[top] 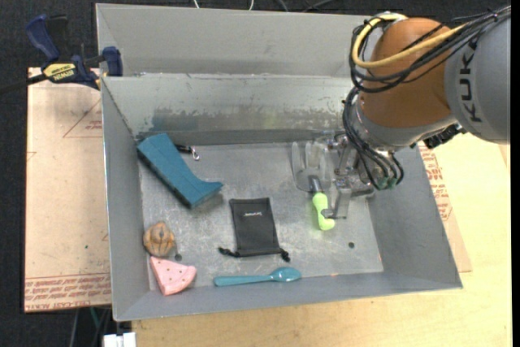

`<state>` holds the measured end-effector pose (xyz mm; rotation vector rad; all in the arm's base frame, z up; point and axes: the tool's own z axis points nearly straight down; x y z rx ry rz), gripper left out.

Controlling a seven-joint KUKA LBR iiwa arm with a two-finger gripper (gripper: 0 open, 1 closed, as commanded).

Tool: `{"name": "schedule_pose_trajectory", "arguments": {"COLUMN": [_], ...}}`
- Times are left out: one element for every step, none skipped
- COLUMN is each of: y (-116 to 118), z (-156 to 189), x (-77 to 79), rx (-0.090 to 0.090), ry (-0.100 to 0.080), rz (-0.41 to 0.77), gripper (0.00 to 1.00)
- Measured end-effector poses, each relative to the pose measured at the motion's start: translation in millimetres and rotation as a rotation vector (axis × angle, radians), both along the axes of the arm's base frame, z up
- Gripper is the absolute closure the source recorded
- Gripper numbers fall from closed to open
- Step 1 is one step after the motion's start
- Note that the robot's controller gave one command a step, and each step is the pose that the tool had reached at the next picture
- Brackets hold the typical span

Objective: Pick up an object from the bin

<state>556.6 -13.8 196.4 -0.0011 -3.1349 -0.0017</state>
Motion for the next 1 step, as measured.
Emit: {"name": "schedule_pose_trajectory", "arguments": {"y": [0.0], "z": [4.6], "x": [1.5], "rx": [0.0], "ry": [-0.008], "rz": [0.001], "gripper": [0.0]}}
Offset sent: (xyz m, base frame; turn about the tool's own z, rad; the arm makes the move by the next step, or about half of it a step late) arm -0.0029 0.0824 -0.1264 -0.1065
